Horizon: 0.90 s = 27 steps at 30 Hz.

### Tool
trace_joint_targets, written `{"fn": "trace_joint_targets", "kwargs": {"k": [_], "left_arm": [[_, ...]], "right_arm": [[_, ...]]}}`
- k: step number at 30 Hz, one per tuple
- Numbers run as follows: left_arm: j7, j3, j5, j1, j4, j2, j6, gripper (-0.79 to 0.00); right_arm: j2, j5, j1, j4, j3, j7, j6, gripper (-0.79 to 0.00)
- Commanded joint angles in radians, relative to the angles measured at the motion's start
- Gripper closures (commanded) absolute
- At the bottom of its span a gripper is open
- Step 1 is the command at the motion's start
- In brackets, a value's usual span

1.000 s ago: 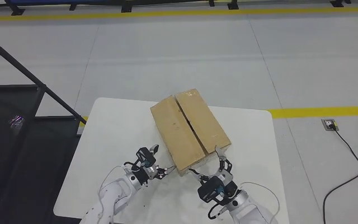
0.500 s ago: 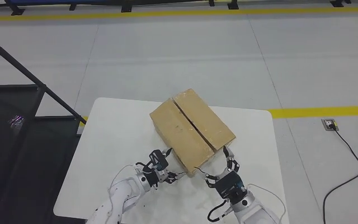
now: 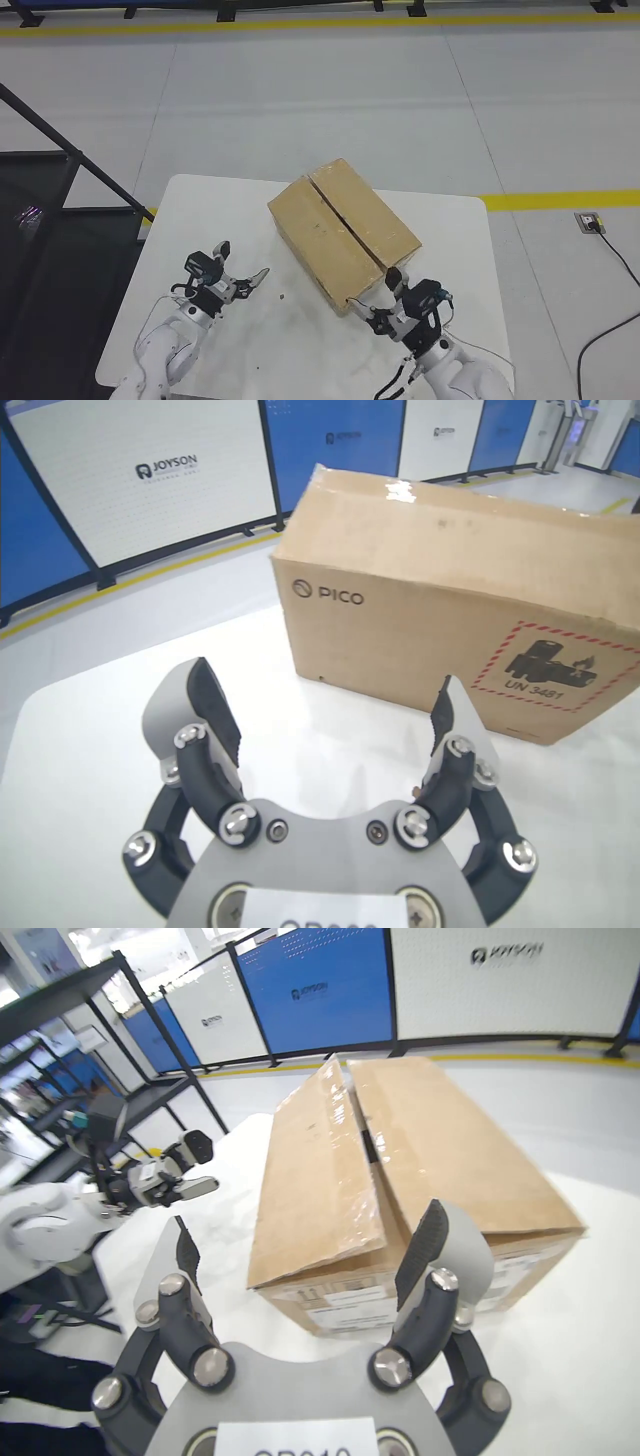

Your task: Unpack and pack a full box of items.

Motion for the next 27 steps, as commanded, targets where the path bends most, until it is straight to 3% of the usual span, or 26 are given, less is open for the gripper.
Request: {"fn": "trace_joint_targets", "kwargs": {"k": [1,10,13,21,27], "left_arm": [[-0.009,-0.016,-0.012,0.006,-0.005,0.002,0.002,-0.785],[-0.010,-0.017,-0.012,0.006,-0.006,0.003,0.002,-0.785],[-0.010,-0.017,-0.012,0.006,-0.006,0.003,0.002,-0.785],[-0.010,-0.017,-0.012,0.006,-0.006,0.003,0.002,-0.785],[-0.010,-0.017,-0.012,0.006,-0.006,0.003,0.002,-0.785]], "right_arm": [[0.001,0.010,0.001,0.000,0.000,-0.005,-0.023,-0.785],[-0.001,0.014,0.002,0.007,0.002,-0.016,0.001,-0.785],[-0.009,0.133,0.007,0.022,0.003,0.012,0.086,-0.785],[-0.010,0.320,0.022,0.049,0.040,0.100,0.131,-0.785],[-0.011,0.421,0.068,0.093,0.025,0.168,0.042,-0.785]]}}
